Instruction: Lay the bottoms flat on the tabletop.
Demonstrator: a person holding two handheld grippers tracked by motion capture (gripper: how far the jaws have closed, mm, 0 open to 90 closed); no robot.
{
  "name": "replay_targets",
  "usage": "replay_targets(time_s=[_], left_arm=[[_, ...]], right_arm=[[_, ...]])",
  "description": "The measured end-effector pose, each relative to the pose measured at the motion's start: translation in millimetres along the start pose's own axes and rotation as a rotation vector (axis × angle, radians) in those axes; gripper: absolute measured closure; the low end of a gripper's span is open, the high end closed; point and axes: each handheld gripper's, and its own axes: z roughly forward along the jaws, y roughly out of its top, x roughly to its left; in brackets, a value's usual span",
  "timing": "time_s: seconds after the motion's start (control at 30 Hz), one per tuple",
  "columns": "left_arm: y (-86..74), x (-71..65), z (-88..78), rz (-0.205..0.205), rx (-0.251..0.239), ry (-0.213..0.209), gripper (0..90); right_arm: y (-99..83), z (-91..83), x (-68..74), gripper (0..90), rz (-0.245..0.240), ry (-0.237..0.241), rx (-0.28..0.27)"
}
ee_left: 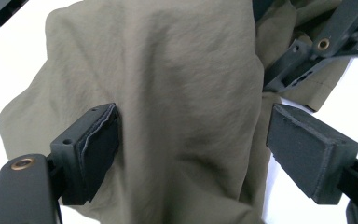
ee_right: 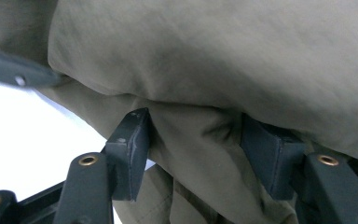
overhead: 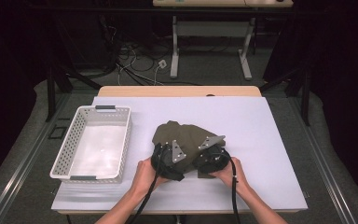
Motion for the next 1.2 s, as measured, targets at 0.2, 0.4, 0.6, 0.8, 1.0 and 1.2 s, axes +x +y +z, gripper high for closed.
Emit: replay_targets(time_s=[0.2, 0.4, 0.6, 0.8, 1.0, 1.2], left_arm=[[-5.3, 1.2, 7.1, 0.001, 0.007, 0.037, 36.9], [-10.9, 5.7, 6.9, 0.016, -0.013, 0.041, 61.1], [-14.9, 13.7, 2.8, -0.023, -0.046, 0.026, 77.2], [-14.6, 22.5, -8.8, -0.085, -0.103, 0.014, 79.0], [-14.8, 31.1, -19.0, -0.116, -0.131, 0.015, 79.5], [-16.8, 34.5, -21.3, -0.13, -0.132, 0.023, 80.3]], right_arm=[[-1.2, 4.9, 1.4, 57.7, -0.017, -0.034, 0.019], [-2.4, 6.2, 1.8, 70.6, -0.008, -0.041, 0.011], [-2.5, 2.2, 2.6, 83.9, 0.002, -0.049, -0.012], [-0.3, -13.1, 0.5, 85.1, -0.009, -0.079, -0.036], [-1.9, -28.8, -6.4, 85.2, -0.002, -0.102, -0.059], [-2.8, -38.0, -11.8, 85.2, 0.005, -0.126, -0.043]])
